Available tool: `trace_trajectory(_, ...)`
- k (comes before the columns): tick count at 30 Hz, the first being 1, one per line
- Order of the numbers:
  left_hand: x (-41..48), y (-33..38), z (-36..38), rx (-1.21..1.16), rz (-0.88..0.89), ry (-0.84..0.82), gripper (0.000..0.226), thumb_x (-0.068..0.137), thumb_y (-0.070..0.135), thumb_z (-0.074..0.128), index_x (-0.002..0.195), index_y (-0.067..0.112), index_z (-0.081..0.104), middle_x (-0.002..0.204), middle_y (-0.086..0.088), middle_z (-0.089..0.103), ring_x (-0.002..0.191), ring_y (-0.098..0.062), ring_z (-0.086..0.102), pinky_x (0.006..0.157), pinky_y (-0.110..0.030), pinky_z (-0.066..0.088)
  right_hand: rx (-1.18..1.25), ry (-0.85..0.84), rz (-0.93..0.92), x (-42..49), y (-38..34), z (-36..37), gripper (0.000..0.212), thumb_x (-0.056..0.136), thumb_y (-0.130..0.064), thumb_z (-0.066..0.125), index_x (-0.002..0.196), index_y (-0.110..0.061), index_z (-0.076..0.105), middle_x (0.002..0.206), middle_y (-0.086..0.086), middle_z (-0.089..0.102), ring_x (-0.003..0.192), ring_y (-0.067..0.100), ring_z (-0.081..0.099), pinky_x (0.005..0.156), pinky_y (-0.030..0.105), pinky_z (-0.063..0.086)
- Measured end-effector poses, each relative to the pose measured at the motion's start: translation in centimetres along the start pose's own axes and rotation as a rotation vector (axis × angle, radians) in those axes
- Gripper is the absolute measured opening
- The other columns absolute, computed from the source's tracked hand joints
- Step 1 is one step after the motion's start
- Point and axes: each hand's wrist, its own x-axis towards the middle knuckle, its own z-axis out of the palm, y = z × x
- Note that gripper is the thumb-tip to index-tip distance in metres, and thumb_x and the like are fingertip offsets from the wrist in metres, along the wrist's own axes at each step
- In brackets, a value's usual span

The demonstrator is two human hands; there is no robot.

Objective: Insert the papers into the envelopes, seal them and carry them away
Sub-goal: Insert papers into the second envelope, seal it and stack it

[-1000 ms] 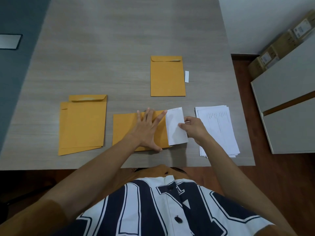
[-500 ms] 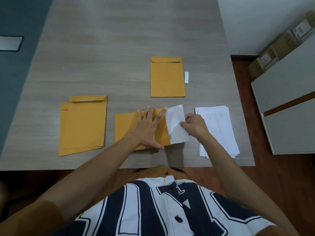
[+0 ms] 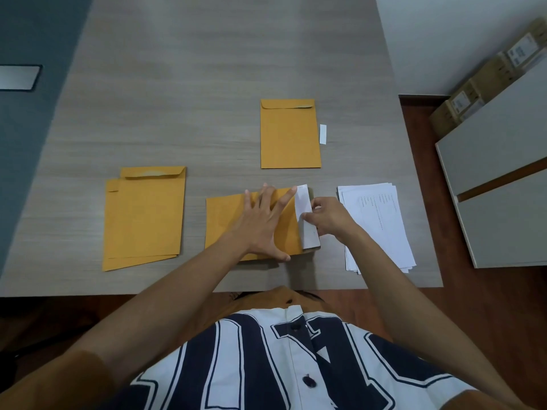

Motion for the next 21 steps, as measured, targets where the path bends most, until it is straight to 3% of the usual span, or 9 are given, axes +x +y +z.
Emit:
trace_trajectory(5, 0.0, 0.5, -0.3, -0.04, 0.012, 0.001, 0.146, 0.052, 0.084, 0.069, 0.147, 0.034, -0.03, 0.16, -0.019, 0.008, 0.149, -0.042, 0.004, 0.113, -0.069, 0.014, 0.063, -0.064, 0.011, -0.2, -0.1, 0.1, 0.022, 0.088, -0.018, 0.069, 0.107, -0.008, 0.064, 0.104, 0.014, 0.069, 0.097, 0.032, 0.068, 0.08, 0.048, 0.06)
trace_trajectory(10, 0.2, 0.9, -0.5, -0.04, 0.032, 0.024, 0.147, 0.051, 0.083, 0.07, 0.15, 0.033, -0.027, 0.158, -0.017, 0.013, 0.149, -0.041, 0.006, 0.113, -0.069, 0.015, 0.127, -0.147, 0.003, -0.7, -0.6, 0.6, 0.009, 0.094, -0.017, 0.064, 0.102, -0.015, 0.06, 0.102, 0.008, 0.067, 0.093, 0.026, 0.067, 0.079, 0.038, 0.06)
trace_trajectory(16, -0.1, -0.5, 0.0, -0.017, -0.018, -0.054, 0.159, 0.041, 0.088, 0.071, 0.147, 0.033, -0.034, 0.162, -0.019, -0.016, 0.149, -0.043, -0.014, 0.113, -0.072, 0.002, 0.191, -0.182, 0.023, -0.6, -0.6, 0.1, 0.016, 0.094, -0.008, 0.06, 0.109, -0.004, 0.065, 0.106, 0.019, 0.07, 0.098, 0.03, 0.07, 0.081, 0.041, 0.06)
trace_trajectory(21, -0.2, -0.3, -0.3, 0.011, 0.01, -0.026, 0.152, 0.048, 0.084, 0.072, 0.146, 0.035, -0.033, 0.161, -0.019, 0.001, 0.149, -0.043, -0.005, 0.113, -0.072, 0.009, 0.038, -0.163, 0.021, -0.6, -0.6, 0.2, 0.02, 0.095, -0.014, 0.062, 0.113, -0.007, 0.065, 0.104, 0.012, 0.069, 0.092, 0.028, 0.07, 0.075, 0.037, 0.061)
